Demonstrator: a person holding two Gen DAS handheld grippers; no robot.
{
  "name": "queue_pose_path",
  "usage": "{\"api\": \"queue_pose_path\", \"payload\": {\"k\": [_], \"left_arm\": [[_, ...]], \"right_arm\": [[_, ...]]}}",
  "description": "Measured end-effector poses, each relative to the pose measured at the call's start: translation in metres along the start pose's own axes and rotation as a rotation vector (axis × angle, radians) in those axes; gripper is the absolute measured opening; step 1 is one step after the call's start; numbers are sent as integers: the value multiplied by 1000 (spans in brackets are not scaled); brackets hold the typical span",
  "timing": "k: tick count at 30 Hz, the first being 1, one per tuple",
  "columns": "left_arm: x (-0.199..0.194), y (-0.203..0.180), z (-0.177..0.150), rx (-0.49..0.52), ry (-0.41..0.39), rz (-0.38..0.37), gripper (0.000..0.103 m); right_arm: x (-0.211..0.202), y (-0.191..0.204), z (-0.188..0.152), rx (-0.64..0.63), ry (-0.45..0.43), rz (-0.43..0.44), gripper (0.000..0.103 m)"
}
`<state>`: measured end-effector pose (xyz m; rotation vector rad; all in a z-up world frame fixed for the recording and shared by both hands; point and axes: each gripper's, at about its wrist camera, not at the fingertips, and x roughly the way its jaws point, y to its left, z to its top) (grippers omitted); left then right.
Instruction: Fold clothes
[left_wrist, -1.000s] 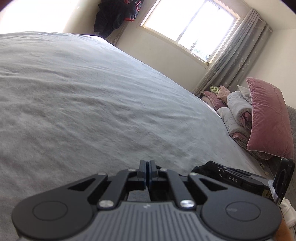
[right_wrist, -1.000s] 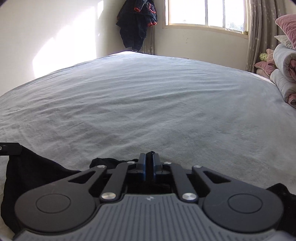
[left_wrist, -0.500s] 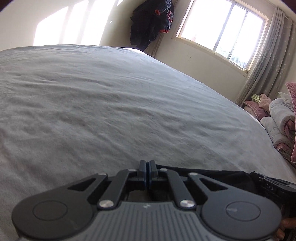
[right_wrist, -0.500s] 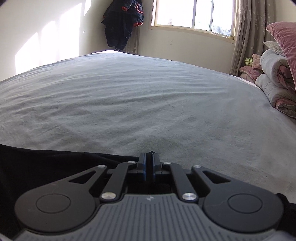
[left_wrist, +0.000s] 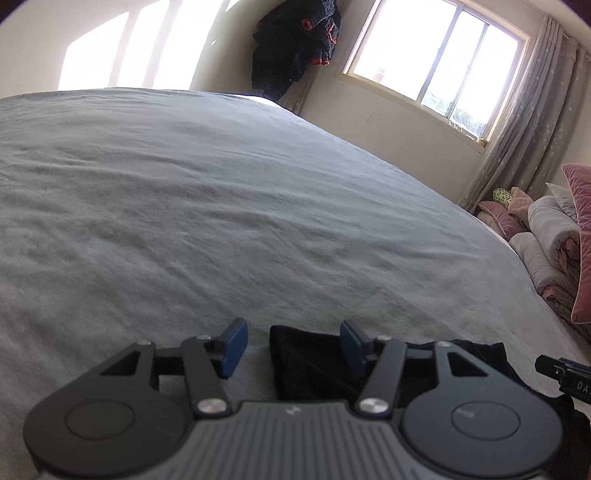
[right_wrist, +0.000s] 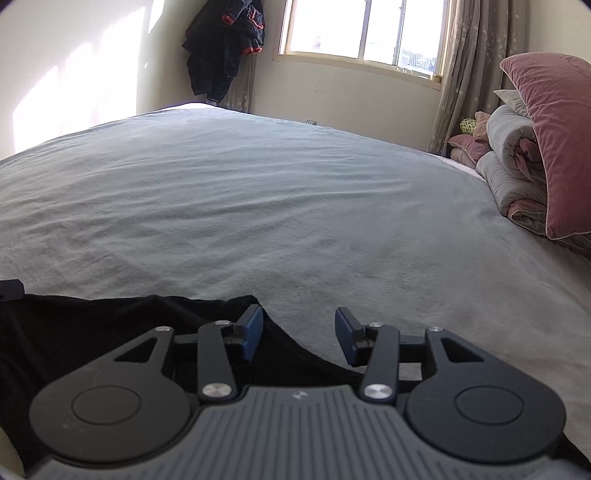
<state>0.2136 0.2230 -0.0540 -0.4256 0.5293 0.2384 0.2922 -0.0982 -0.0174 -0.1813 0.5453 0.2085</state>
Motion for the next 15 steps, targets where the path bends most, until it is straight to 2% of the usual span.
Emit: {"api": "queue_pose_path", "payload": {"k": [4,7,12,15], "left_arm": [[-4,-10,6,33,29,58,59],[-13,-16,7,66,29,56,64],[-19,-24,1,74,117,74,64],[-31,-27,1,72,144,66,64]], "right_arm": [[-33,-33,-12,69,30,-34,50],[-58,-57,-25,135,62,-59,50],[-110,-84,-47,211,94,-77,50],[-136,-91,-62,225,119,-77,51]]}}
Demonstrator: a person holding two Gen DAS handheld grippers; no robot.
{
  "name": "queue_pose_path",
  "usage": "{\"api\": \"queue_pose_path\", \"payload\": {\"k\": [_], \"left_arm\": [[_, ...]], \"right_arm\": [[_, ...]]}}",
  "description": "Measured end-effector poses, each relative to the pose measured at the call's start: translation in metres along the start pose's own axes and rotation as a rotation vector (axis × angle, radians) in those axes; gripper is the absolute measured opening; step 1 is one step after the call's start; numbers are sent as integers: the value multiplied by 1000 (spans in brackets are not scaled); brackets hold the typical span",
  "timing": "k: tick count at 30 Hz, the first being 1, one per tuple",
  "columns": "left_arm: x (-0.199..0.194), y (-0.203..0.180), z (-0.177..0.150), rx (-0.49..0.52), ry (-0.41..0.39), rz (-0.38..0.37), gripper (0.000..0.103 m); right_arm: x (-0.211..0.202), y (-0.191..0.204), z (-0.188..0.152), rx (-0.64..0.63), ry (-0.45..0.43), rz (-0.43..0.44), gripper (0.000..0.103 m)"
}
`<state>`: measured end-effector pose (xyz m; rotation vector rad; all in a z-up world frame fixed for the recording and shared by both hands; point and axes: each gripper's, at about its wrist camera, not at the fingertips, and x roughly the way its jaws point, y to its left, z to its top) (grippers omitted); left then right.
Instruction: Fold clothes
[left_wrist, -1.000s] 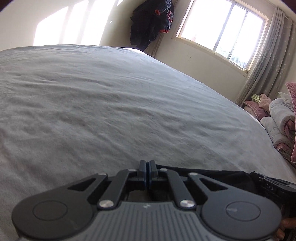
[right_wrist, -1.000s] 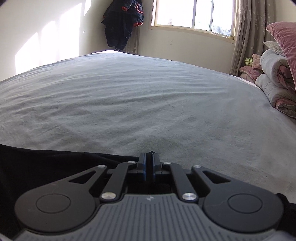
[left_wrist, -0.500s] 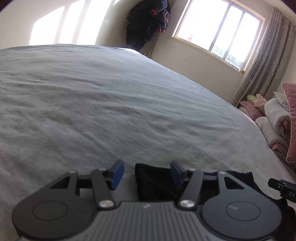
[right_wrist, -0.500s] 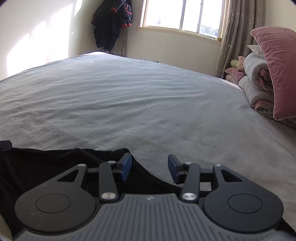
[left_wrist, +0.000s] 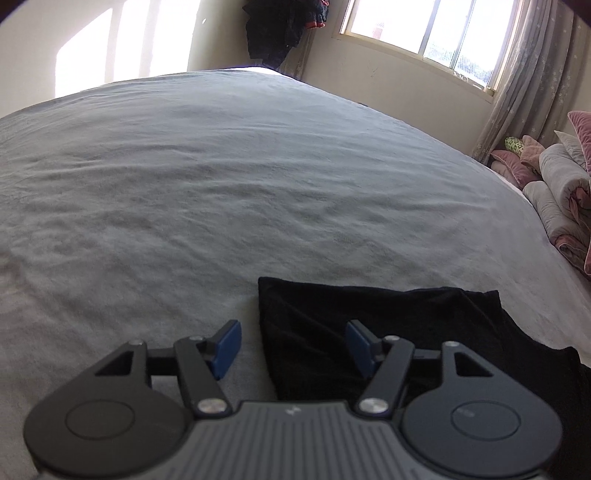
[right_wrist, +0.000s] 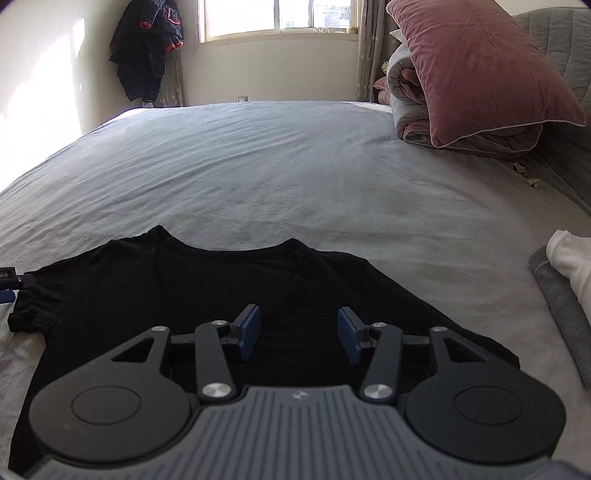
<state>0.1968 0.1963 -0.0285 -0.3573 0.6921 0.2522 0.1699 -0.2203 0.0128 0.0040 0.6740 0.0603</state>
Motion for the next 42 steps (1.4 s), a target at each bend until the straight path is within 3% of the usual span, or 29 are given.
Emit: {"api": "queue_pose_path", "payload": {"k": [4,11,16,22,25,28,36,42], "left_arm": [[-14,4,-1,-31,54,-48,62],[-25,7,-20,-46,184,-163,52],[-44,-5,-43,78,214,-168,48],[-75,-19,-72,205,277,-224,47],[-97,-27,-87,300,272,-244,47],[-123,-32,-98,353,253,-290,47],[-191,-52,-141,569,165,-432,49],[-215,-77,-185,786,93,-452,49]], "right_arm": [[-25,-3,-23,13,32,32,51],[-60,36,-56,-9,64,209,51],[-84,51,-68,-67,57,272,51],[-106,61,-87,-176,91,370,51],[-118,63,-103,-273,75,330,51],[-120,47,-114,-258,94,279,51],[-139,-6,-132,-139,85,157,51],[-138,-34,-139,-10,61,119,51]]}}
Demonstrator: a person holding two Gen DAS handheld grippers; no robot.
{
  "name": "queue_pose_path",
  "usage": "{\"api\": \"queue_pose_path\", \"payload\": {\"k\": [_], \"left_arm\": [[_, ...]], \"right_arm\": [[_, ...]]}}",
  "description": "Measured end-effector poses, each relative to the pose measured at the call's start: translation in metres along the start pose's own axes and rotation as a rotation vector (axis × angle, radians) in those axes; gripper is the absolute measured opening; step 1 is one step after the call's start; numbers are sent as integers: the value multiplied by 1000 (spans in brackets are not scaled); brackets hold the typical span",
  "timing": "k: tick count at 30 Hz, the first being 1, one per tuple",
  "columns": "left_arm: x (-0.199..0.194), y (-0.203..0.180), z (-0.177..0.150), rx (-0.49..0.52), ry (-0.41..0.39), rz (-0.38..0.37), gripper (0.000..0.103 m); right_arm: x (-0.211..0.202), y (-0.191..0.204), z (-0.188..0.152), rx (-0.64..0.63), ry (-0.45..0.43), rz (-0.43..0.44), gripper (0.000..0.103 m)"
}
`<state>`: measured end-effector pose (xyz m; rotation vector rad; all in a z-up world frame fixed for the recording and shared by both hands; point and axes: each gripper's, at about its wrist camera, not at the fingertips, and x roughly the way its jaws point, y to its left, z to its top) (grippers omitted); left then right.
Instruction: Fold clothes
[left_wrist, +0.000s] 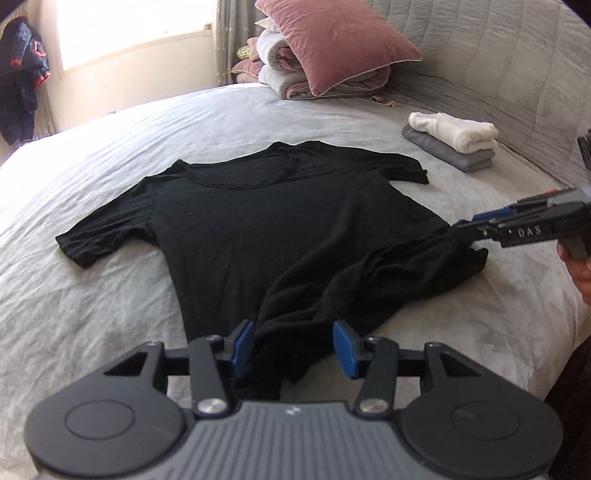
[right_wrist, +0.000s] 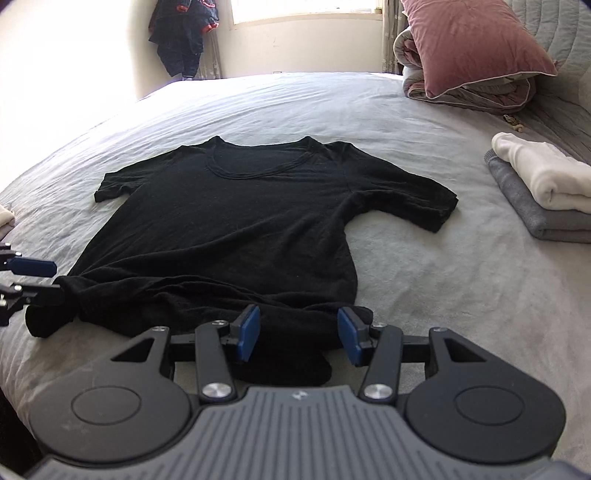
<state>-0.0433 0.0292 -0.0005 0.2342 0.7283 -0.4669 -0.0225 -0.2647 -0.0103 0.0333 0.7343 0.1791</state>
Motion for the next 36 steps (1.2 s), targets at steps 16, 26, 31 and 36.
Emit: {"api": "queue_pose_path", "payload": {"k": [16,26,31,36], "left_arm": [[-11,-45,-7,188,-3,95,5],[-51,-47,-43,70,-4,-56,4],[-58,-40,-63,-110,-14,-102,5],[-59,-24,-82,-381,-27,-176,25]], "right_arm": [[-21,0,-23,-43,-15,5,6],[-65,1,-64,-38,-2,13,5],[-77,3,-79,65,-2,57,18],[-78,13,-82,145,-10,129,44]]}}
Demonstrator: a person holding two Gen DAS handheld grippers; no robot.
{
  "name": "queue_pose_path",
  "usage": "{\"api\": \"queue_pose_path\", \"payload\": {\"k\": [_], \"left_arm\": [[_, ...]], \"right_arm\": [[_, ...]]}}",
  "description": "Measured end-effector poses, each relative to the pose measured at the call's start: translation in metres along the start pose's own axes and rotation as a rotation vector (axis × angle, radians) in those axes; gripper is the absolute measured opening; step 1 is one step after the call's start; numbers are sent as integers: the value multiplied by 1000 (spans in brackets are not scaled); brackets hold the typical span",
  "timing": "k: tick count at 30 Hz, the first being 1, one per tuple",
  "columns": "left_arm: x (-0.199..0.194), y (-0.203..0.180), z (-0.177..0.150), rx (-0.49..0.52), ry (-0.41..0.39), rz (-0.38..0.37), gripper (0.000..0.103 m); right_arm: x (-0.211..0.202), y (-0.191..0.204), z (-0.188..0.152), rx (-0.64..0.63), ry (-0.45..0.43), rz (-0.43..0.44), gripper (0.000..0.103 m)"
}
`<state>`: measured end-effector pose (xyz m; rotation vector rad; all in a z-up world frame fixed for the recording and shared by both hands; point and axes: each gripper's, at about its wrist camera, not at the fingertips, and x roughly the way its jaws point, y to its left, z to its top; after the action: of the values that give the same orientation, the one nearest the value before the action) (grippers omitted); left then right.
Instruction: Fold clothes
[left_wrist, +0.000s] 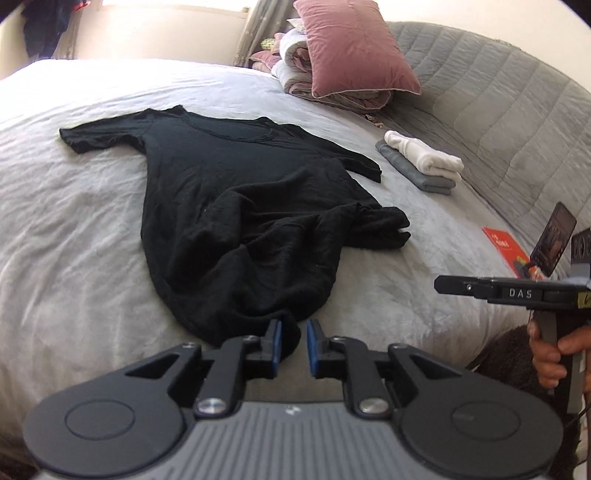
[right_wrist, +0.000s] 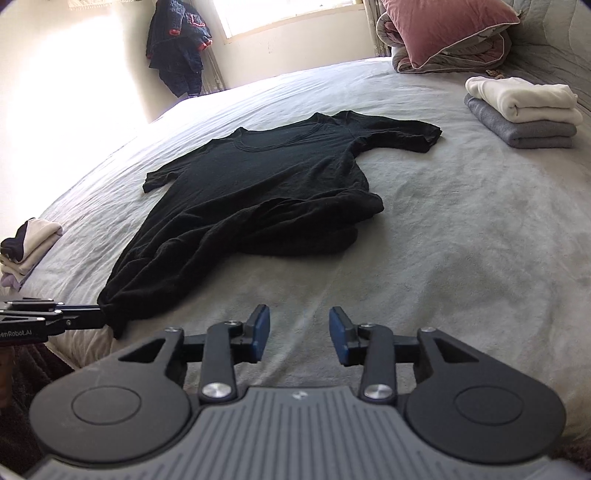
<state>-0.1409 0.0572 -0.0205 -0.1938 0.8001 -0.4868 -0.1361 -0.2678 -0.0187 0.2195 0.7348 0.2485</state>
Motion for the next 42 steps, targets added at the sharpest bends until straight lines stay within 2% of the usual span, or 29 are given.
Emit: {"api": "queue_pose_path", "payload": {"k": [1,2,6,11,14,16,17,18,19,21,24,28,35,42], "left_arm": [[-1,4,-2,-46,-12,0,32],[-3,8,-5,-85,-25,6,34],[-4,25,-11,-227,-43,10,36],[1,39,-16,-316,-30,-15,39],[4,44,-20,-381,-28,-51,46],[7,48,-23,-429,-27,-81,58],[8,49,-25,-450,-27,-94,60],[8,50,-26,-465,-29,-104,62],[8,51,-26,-481,-31,-113,63],[8,54,-28,-514,-34,-133,64],[8,57,-32,-575,-30,-174,69],[10,51,-37,-617,-20,-228,74],[20,31,-49,-726,-42,-394,79],[14,29,-50,-734,-64,-335,79]], "right_arm": [[1,3,0,13,-5,17,44],[4,5,1,25,-6,31,44],[24,13,11,99,-4,116,44],[58,20,23,207,20,220,44],[77,25,26,256,33,242,44],[87,28,25,280,36,248,44],[91,29,24,292,35,252,44],[91,31,24,296,38,256,41],[92,32,22,300,41,259,26],[93,35,20,307,47,266,11],[83,41,18,292,28,275,7],[59,48,16,282,-18,286,7],[24,56,15,279,-80,314,7],[0,61,-1,249,-69,286,6]]}}
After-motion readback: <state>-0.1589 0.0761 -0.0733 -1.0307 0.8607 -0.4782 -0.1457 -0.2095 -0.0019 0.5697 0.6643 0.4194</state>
